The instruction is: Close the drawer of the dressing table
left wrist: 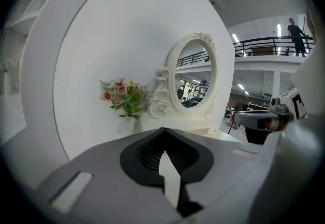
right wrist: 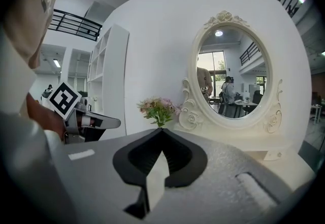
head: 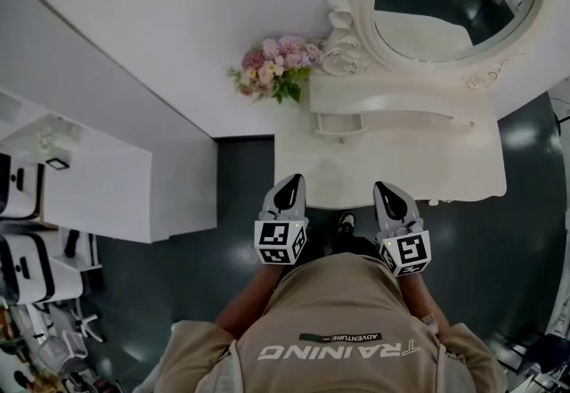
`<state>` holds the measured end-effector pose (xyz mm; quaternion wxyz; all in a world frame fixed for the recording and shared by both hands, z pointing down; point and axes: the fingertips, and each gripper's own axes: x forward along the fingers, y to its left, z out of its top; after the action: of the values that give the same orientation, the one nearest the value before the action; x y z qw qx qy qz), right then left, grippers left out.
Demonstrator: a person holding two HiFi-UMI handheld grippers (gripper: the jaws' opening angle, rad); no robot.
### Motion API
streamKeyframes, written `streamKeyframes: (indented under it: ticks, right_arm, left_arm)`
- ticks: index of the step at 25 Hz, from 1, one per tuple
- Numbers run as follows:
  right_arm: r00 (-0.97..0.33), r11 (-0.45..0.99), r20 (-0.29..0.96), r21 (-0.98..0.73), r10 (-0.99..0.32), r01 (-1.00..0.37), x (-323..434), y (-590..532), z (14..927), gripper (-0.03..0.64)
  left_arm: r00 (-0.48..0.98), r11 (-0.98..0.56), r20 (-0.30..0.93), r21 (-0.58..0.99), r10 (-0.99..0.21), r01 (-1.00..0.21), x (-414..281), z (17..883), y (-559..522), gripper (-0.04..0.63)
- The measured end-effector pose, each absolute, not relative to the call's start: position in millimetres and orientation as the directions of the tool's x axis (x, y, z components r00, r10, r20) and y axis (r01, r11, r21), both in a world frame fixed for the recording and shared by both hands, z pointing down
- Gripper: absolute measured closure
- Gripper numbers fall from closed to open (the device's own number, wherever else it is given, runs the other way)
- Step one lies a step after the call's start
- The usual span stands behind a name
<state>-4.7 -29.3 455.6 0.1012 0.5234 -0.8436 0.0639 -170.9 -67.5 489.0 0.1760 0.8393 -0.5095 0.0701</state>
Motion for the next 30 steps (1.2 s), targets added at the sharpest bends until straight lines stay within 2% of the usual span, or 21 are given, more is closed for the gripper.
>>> streamKeyframes:
  ticks: [12, 30]
  right_arm:
    - [-0.496, 0.503, 0.204, -0.022, -0.844, -0.864, 32.3, -86.7, 466.7, 0.614]
    - [-0.581, 0.581, 0.247, -0.08, -0.775, -0.81, 91.6, -142.9, 504.8, 0.614]
  left_arm:
    - [0.426, -0.383, 0.346, 0.187, -0.836, -0.905, -131.0, 495.3, -99.0, 0.578]
    - [0.355, -0.29, 0.529, 0.205, -0.771, -0.935, -60.0, 573.5, -150.5, 0.578]
